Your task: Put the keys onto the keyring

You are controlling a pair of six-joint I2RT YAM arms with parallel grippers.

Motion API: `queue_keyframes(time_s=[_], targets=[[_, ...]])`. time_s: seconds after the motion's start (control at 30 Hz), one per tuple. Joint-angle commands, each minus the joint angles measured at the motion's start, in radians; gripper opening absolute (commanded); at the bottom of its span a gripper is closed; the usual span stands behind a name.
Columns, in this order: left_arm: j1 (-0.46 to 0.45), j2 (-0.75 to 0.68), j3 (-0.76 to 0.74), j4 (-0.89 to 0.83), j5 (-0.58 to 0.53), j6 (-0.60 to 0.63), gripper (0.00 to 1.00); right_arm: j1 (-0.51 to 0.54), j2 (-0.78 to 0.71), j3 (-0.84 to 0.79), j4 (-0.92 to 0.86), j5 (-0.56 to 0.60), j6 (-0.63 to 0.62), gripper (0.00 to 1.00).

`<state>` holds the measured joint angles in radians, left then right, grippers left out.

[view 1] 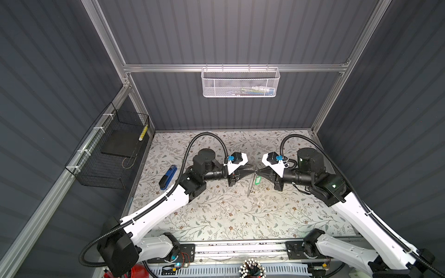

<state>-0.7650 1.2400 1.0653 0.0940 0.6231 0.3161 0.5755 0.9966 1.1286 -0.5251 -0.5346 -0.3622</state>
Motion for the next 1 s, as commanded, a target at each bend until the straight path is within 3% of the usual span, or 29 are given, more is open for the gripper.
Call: queue_keyframes(time_s=[0.0,0.3,0.97], targets=[[-0.005,0.008,0.103,-0.299,-0.035,0.212,0.27,-0.003,0.024,0.077,-0.163,0.023,-0.045,0.00],[-0.067,0.039,0.163,-0.414,-0.163,0.343,0.25,-0.002,0.139,0.231,-0.393,0.035,-0.027,0.00],[-0.138,0.088,0.188,-0.410,-0.210,0.352,0.24,0.000,0.177,0.232,-0.390,-0.003,0.000,0.00]])
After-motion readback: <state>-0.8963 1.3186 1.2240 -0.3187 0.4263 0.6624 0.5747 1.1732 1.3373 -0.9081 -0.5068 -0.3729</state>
